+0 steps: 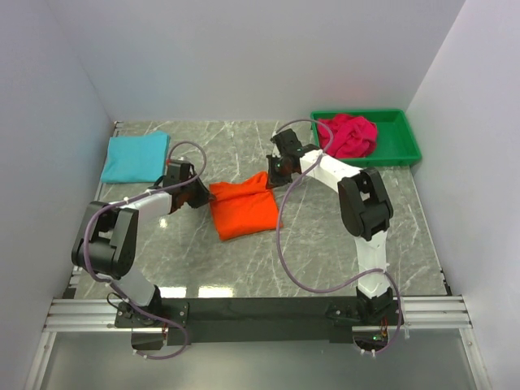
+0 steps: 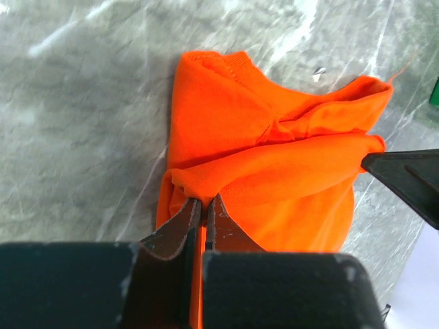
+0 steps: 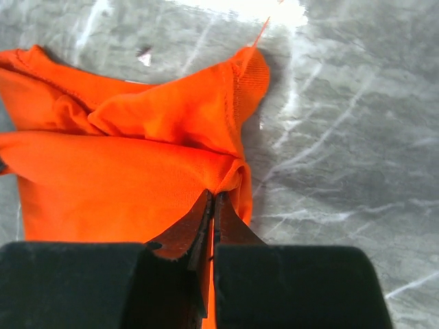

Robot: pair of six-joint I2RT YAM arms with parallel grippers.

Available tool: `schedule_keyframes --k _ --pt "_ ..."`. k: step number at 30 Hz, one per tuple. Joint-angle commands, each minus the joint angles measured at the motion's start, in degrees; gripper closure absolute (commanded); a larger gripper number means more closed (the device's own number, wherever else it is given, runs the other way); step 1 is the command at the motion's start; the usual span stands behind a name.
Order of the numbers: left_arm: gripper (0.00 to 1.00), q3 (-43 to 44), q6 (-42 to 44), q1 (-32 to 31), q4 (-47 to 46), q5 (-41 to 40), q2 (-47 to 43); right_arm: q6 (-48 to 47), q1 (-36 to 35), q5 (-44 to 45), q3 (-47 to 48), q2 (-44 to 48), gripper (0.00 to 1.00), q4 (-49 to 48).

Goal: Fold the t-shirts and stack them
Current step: Fold the tshirt

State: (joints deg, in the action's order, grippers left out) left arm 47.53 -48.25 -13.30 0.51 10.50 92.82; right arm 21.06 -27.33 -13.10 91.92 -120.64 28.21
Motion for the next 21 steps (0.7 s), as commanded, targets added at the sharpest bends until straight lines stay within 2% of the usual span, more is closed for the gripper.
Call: schedule_keyframes --k 1,6,9,10,11,12,13,14,15,16,18,21 --pt "0.97 3.1 2.4 0.1 -3.3 -0.7 -0.2 1.9 1.2 5.5 -1.6 5.7 1.0 -3.7" --pt "0.94 4.0 3.1 0.0 -3.1 -1.8 -0.4 3.4 1.7 7.7 -1.8 7.0 1.0 -4.1" --pt "0.87 4.2 3.5 0.0 -2.7 -2.0 -0.1 4.0 1.8 9.0 -2.8 8.5 0.89 -4.9" --pt "0.79 4.1 3.6 0.0 -2.8 -2.1 -0.3 4.3 1.7 9.2 -3.1 9.0 0.85 -5.0" --pt "0.72 3.9 3.6 -0.1 -2.7 -2.4 -0.8 4.9 1.8 9.7 -3.6 9.4 0.76 -5.0" --pt "0.65 3.8 3.7 -0.1 -2.6 -2.6 -1.1 5.1 1.8 11.2 -4.3 10.4 0.74 -5.0" --pt "0.53 3.8 3.7 -0.1 -2.4 -3.0 -1.6 6.0 1.7 12.0 -4.8 11.0 0.71 -5.1" --pt "0.48 3.5 3.8 -0.1 -2.2 -3.1 -2.9 6.1 1.7 12.4 -6.4 12.7 0.65 -6.0" --pt "0.43 3.5 4.0 -0.3 -1.9 -3.3 -3.6 6.1 1.7 12.3 -7.3 13.5 0.64 -6.6" --pt "0.33 3.4 4.1 -0.8 -1.5 -4.3 -4.5 6.1 1.6 11.9 -8.2 14.5 0.64 -7.2" --pt "0.23 3.4 5.0 -1.5 1.0 -5.9 -7.1 5.6 1.4 8.5 -11.8 17.3 0.64 -10.3" --pt "0.24 2.7 6.8 -3.8 2.0 -8.7 -9.6 4.0 1.4 2.5 -15.5 19.0 0.65 -14.4"
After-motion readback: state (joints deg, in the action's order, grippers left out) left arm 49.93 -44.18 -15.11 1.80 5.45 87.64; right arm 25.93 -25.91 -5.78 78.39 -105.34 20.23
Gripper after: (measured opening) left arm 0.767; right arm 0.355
